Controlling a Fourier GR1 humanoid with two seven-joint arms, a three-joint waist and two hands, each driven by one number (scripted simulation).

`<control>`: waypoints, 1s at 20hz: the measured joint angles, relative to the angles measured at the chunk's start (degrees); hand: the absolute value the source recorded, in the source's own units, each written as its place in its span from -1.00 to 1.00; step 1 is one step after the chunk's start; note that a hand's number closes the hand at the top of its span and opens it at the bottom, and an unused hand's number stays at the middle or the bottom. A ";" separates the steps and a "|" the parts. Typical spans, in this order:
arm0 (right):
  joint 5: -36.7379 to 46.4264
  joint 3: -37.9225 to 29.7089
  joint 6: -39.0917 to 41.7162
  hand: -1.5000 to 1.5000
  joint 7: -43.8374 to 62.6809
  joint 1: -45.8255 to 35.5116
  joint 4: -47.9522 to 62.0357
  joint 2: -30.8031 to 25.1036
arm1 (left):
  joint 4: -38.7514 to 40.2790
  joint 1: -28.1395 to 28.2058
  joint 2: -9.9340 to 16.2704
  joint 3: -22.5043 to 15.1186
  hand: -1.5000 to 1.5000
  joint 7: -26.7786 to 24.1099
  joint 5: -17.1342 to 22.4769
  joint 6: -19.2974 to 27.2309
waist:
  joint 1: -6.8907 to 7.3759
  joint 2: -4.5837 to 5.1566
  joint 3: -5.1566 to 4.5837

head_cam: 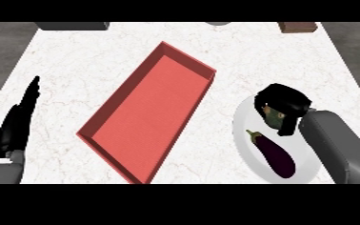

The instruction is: Pick the squash from the plate and place it in the cardboard box

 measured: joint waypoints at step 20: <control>-4.37 -6.92 0.45 1.00 38.65 11.16 -49.80 3.90 | -1.10 0.61 0.57 2.19 0.00 0.37 -0.15 -1.22 | -0.71 0.08 0.49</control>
